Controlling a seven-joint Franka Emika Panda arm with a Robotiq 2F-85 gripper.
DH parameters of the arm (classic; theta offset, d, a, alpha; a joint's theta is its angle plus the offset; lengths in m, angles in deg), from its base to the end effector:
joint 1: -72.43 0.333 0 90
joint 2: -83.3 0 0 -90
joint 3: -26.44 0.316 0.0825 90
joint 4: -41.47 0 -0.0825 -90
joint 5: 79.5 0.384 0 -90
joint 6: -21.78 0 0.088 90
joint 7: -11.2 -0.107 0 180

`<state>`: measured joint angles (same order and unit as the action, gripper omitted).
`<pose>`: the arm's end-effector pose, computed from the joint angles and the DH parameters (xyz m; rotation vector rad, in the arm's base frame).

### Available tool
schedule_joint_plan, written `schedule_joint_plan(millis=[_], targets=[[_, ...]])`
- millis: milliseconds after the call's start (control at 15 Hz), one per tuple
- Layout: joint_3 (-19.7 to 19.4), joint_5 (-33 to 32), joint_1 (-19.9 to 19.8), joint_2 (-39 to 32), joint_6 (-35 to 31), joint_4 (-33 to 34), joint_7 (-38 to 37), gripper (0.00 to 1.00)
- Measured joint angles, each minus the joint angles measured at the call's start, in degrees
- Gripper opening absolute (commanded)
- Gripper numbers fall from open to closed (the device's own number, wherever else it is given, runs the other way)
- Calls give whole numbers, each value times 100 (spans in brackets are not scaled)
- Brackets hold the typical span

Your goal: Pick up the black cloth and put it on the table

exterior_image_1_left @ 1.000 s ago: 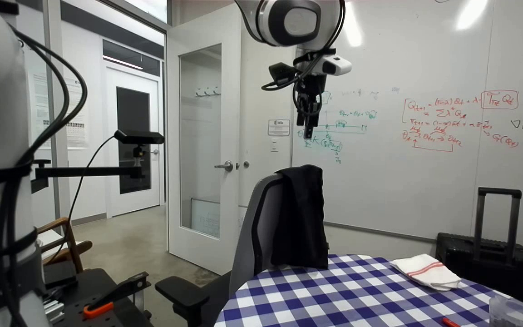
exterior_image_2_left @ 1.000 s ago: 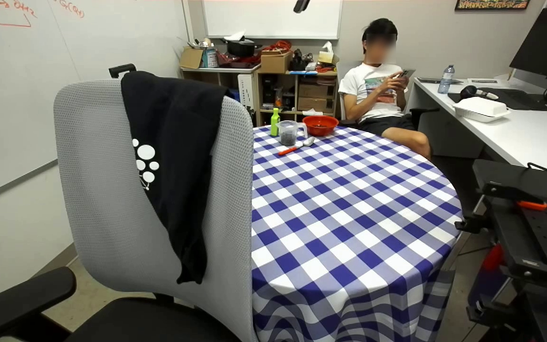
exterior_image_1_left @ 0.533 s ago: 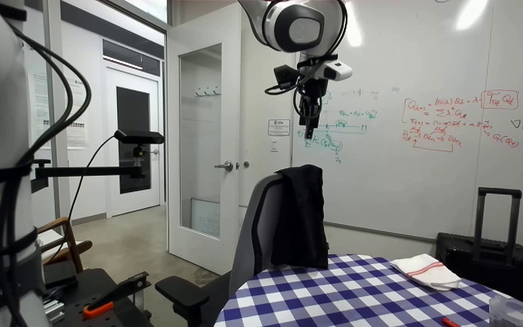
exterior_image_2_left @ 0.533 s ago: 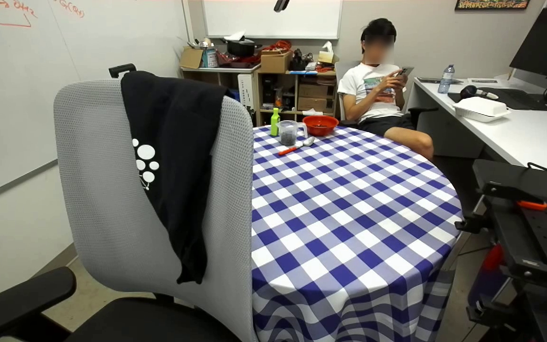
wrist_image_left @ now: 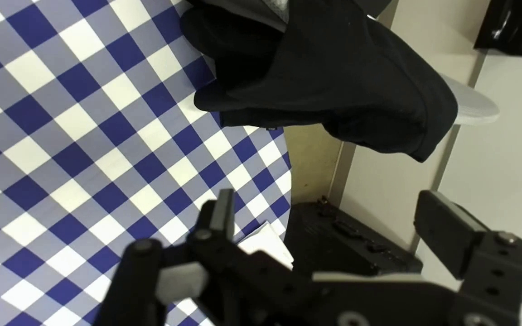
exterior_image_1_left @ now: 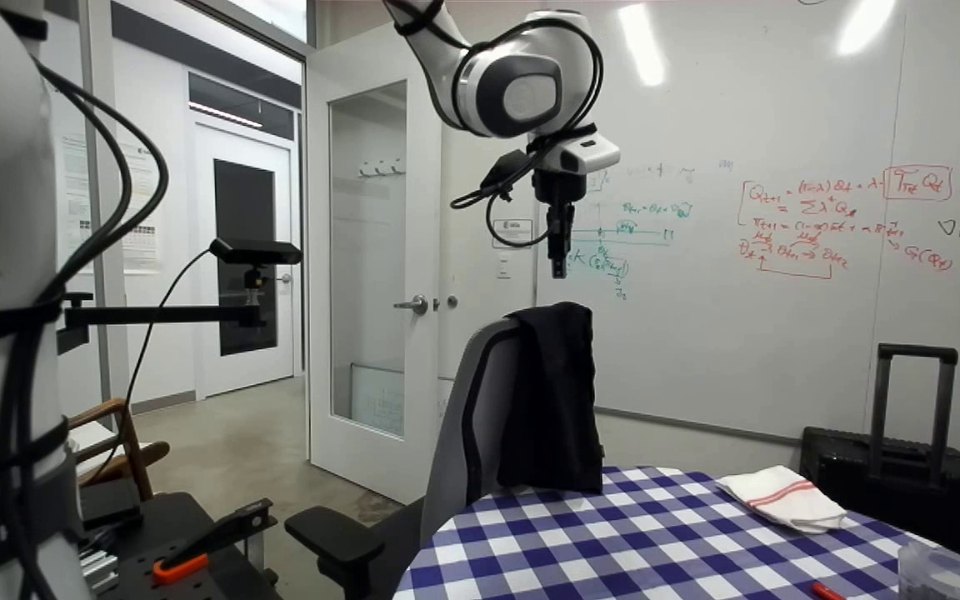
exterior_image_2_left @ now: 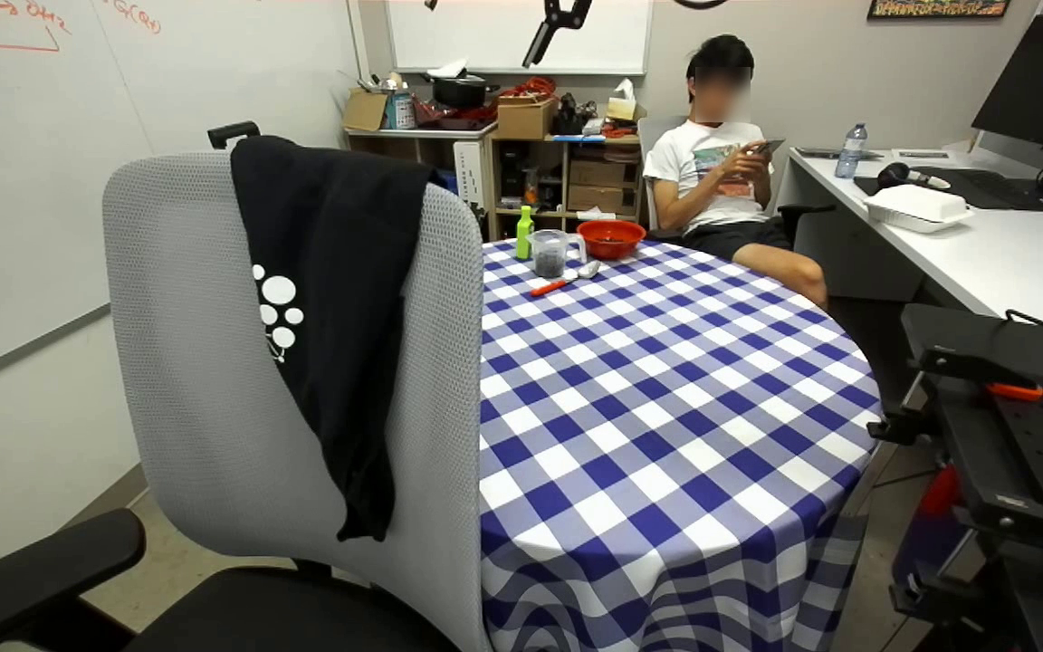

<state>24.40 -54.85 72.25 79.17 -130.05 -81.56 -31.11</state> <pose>0.5832 -0.0336 0.4136 -2.2970 1.4295 -0.4168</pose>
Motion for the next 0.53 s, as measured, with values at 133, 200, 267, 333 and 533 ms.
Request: schedule_joint_plan(millis=[133, 200, 267, 333, 533], targets=[[18, -331, 100, -105, -481, -151, -852, 100], [11, -547, 121, -180, -695, -199, -1302, 100], [-65, -769, 176, -254, -856, -236, -1706, 100], [-223, -1018, 285, -341, -975, -255, -2124, 100], [-1022, -1761, 849, -635, -1103, -247, -3380, 100]])
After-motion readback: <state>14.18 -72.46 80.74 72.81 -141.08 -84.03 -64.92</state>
